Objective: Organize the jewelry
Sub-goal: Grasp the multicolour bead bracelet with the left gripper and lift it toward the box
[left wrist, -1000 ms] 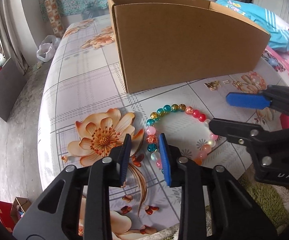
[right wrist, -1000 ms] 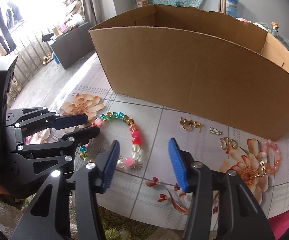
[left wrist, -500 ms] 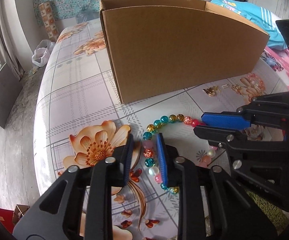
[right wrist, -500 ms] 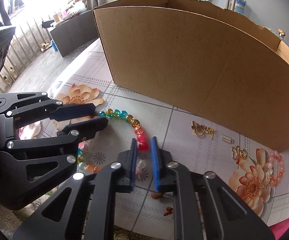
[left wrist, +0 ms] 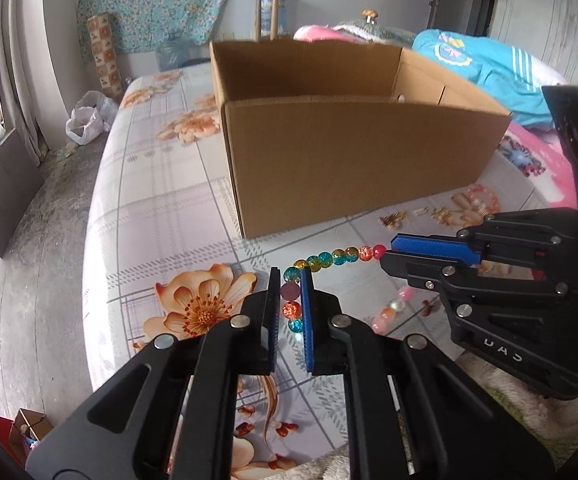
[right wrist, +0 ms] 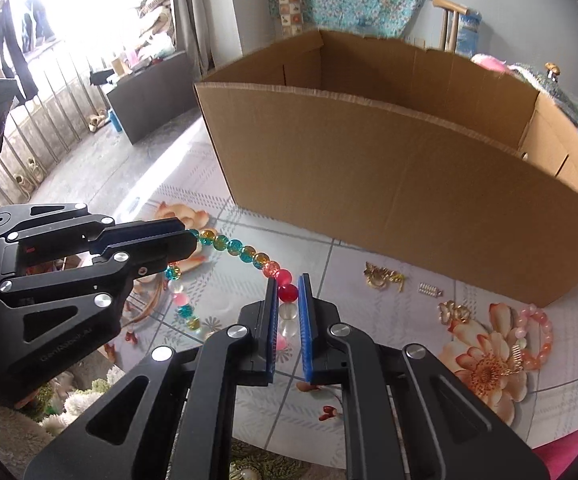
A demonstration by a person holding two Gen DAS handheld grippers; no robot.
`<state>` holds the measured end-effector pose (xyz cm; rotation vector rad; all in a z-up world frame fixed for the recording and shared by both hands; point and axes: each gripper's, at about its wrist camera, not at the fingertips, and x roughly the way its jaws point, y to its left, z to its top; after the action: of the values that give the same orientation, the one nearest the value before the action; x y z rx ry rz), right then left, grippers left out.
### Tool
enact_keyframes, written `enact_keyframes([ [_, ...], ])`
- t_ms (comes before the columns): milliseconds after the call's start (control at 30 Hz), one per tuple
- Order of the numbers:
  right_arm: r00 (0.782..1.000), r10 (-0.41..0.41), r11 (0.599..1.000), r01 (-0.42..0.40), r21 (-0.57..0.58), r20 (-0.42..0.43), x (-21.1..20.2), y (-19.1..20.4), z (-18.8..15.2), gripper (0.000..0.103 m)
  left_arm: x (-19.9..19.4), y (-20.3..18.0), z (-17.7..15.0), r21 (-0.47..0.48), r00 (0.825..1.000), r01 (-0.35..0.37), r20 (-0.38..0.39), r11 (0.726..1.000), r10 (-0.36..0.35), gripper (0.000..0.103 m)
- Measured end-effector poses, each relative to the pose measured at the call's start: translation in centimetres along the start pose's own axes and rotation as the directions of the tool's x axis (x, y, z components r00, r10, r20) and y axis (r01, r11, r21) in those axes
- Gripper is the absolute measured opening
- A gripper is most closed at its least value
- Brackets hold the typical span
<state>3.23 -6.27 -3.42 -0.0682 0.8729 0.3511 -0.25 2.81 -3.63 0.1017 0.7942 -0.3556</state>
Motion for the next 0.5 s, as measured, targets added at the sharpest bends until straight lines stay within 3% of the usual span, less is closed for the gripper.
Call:
enact_keyframes([
  [200,0.991,-0.021,0.999,0.025,-0.032,0.129,-4.4,-0.5,1.3,0.010,-4.3,-1.6,2.4,0.031,0.992,0.016,0.122,0.999,-0.020,0.009],
  [400,0.952,-0.036,0.996,0.059,-0.068,0.305,-9.7,-1.7,5.2,0.010,-8.3,-2.4,7.1,0.085,0.962,0.045,0.264,0.995,-0.066,0.009],
  [500,0.939,-0.023,0.996,0.050,-0.071,0.343,-10.5,-2.8,7.7,0.010,-8.7,-2.4,10.0,0.098,0.947,0.068,0.307,0.993,-0.095,0.009],
])
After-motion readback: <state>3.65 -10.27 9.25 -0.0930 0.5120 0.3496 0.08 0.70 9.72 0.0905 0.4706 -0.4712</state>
